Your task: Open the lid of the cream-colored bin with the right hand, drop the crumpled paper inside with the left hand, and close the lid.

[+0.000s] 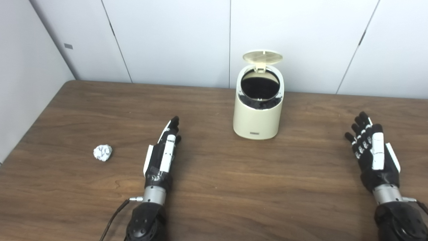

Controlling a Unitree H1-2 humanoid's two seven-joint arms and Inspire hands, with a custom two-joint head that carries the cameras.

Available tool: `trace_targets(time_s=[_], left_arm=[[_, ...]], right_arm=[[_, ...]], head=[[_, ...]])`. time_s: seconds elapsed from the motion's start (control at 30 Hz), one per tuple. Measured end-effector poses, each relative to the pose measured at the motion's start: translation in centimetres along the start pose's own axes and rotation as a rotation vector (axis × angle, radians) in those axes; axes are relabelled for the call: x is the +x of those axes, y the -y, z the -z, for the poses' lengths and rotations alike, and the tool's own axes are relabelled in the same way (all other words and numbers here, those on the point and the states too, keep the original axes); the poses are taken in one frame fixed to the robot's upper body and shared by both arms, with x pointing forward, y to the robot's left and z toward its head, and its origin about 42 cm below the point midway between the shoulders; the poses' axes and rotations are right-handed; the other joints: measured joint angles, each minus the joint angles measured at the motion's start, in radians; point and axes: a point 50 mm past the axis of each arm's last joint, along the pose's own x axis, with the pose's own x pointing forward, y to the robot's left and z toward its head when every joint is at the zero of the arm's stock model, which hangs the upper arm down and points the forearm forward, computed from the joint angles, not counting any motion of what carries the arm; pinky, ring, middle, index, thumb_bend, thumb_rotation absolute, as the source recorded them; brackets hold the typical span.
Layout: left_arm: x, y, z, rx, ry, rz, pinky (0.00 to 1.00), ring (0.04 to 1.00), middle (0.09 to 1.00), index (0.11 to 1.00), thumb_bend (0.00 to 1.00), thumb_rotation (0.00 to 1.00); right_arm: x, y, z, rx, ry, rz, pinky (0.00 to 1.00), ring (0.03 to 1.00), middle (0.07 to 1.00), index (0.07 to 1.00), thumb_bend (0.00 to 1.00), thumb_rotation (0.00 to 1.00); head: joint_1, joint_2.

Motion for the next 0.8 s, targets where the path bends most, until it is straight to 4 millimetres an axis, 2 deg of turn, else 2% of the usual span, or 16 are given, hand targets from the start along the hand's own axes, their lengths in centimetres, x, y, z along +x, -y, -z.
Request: trace_targets(time_s=[0.27, 0.47, 0.7, 0.8], left_arm=[[0.24, -0.08, -0.18, -0.013, 0.034, -0.006, 0.99, 0.976, 0.965, 0.934, 0.34, 0.83], [0.22, -0.05, -0.29, -0.012, 0.052, -0.004, 1.0, 0.982, 0.963, 0.941, 0.33, 0.81], [0.23, -0.11, -0.3, -0.008, 0.053, -0.004, 1.0, 0.985, 0.969, 0.934, 0.3, 0.82], [0.24, -0.15, -0.29, -0.005, 0.05, -0.003, 1.0, 0.995, 0.973, 0.936, 0.32, 0.82]], right_arm=[[-0.02, -0.07, -0.05, 0.001, 0.003, 0.001, 1.0, 1.0, 1.0, 0.993, 0.57, 1.0], [-0.19, -0.12, -0.1, 0.006, 0.006, 0.015, 1.0, 1.0, 1.0, 0.991, 0.6, 1.0], [-0.23, -0.13, -0.11, 0.005, 0.006, 0.02, 1.0, 1.0, 1.0, 0.993, 0.57, 1.0], [-0.25, -0.18, -0.09, -0.001, 0.005, 0.018, 1.0, 1.0, 1.0, 0.995, 0.55, 1.0]], head=[[-0.009, -0.005], [-0.015, -0.006], [-0.046, -0.003], [-0.054, -0.003]])
